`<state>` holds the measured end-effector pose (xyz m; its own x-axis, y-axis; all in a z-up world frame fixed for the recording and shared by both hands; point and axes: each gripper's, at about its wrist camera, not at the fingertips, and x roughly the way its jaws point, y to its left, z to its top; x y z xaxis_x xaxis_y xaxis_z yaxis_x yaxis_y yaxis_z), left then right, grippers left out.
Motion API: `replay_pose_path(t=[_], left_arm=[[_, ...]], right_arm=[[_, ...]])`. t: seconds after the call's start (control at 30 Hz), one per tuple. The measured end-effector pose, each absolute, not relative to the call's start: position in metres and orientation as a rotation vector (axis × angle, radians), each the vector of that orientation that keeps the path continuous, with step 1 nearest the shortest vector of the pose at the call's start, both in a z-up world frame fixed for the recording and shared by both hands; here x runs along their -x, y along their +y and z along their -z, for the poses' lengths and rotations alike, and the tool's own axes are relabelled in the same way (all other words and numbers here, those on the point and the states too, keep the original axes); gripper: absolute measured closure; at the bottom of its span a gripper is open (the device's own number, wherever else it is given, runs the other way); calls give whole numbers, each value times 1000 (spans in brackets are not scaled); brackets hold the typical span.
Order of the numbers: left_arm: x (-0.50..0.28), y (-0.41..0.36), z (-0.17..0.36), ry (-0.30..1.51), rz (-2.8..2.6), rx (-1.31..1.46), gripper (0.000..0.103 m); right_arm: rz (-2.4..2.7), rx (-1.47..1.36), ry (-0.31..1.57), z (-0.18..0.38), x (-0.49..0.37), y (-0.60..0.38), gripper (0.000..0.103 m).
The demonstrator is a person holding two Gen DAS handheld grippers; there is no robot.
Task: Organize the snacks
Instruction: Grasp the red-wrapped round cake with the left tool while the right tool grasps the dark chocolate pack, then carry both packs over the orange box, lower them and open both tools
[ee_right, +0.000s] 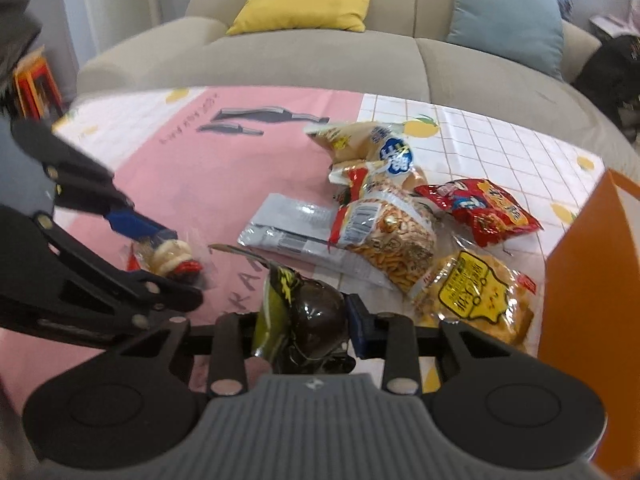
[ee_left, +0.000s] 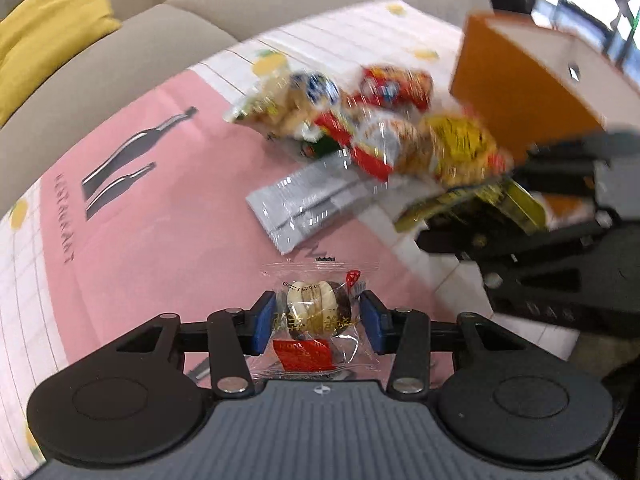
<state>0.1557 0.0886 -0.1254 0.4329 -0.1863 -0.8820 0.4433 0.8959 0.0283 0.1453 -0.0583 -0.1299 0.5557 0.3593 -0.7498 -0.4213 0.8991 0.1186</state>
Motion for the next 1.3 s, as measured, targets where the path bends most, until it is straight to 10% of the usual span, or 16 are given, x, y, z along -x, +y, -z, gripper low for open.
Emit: replay_pose_path(t=[0.6, 1.3], left_arm=[[-132, 17, 5, 892, 425, 86, 52], [-208, -169, 48, 1075, 682, -25, 52]], right_arm=[[-325, -208, 753, 29, -105, -201, 70], [-24, -411, 897, 65, -164, -357, 70]])
